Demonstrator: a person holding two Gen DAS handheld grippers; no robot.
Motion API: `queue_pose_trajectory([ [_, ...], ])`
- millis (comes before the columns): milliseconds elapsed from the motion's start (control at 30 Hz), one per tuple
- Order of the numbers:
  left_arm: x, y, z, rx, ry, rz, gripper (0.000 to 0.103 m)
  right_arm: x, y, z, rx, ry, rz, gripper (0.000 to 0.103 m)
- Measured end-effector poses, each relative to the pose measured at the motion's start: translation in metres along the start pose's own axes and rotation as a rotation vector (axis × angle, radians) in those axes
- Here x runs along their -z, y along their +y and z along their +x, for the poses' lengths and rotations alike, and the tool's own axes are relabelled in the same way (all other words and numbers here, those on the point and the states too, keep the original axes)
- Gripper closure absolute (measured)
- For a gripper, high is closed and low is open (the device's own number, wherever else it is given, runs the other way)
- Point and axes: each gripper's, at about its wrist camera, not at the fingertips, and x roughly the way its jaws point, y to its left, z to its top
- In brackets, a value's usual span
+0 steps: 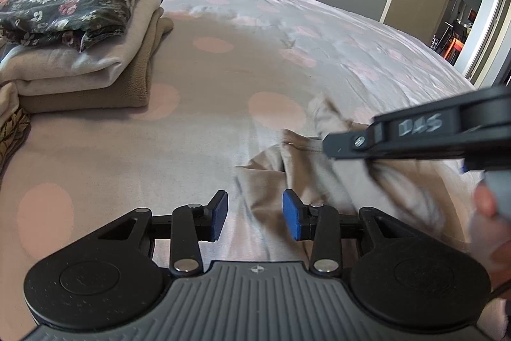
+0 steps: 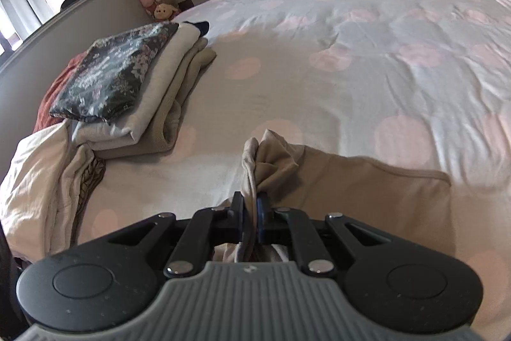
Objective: Fold clothes
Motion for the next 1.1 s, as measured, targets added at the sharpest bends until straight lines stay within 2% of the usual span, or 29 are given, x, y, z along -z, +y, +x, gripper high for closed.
queue_pose_trajectory([
  [267, 0.006, 0.004, 0.008, -0.008, 0.023, -0.009, 0.068, 0.005, 0.007, 0.023, -0.038, 0.066, -0.020, 0.093],
  [333, 0.008, 0.004, 0.008, -0.019, 0.037, -0.013, 0.068, 0.006, 0.009, 0.029, -0.048, 0.083, -0.026, 0.086],
  [433, 0.011, 0.003, 0.002, -0.042, 0.052, -0.023, 0.068, 0.008, 0.012, 0.038, -0.062, 0.108, -0.033, 0.068],
  [500, 0.014, 0.003, -0.007, -0.059, 0.055, -0.032, 0.068, 0.008, 0.014, 0.037, -0.079, 0.114, -0.034, 0.068],
  [633, 0.020, -0.005, -0.032, -0.077, 0.049, -0.044, 0.068, 0.005, 0.009, 0.006, -0.146, 0.086, 0.021, 0.068],
  [733, 0.024, -0.011, -0.052, -0.085, 0.042, -0.053, 0.068, 0.009, 0.000, -0.029, -0.144, 0.044, 0.033, 0.067],
  [833, 0.028, -0.022, -0.071, -0.068, 0.033, -0.060, 0.067, 0.020, -0.017, -0.064, -0.110, 0.009, 0.027, 0.065],
  [967, 0.034, -0.042, -0.085, -0.042, 0.039, -0.046, 0.067, 0.046, -0.048, -0.106, -0.023, -0.022, 0.019, 0.065],
  [1100, 0.046, -0.058, -0.088, -0.016, 0.071, -0.029, 0.067, 0.072, -0.077, -0.121, 0.004, -0.004, 0.059, 0.065],
])
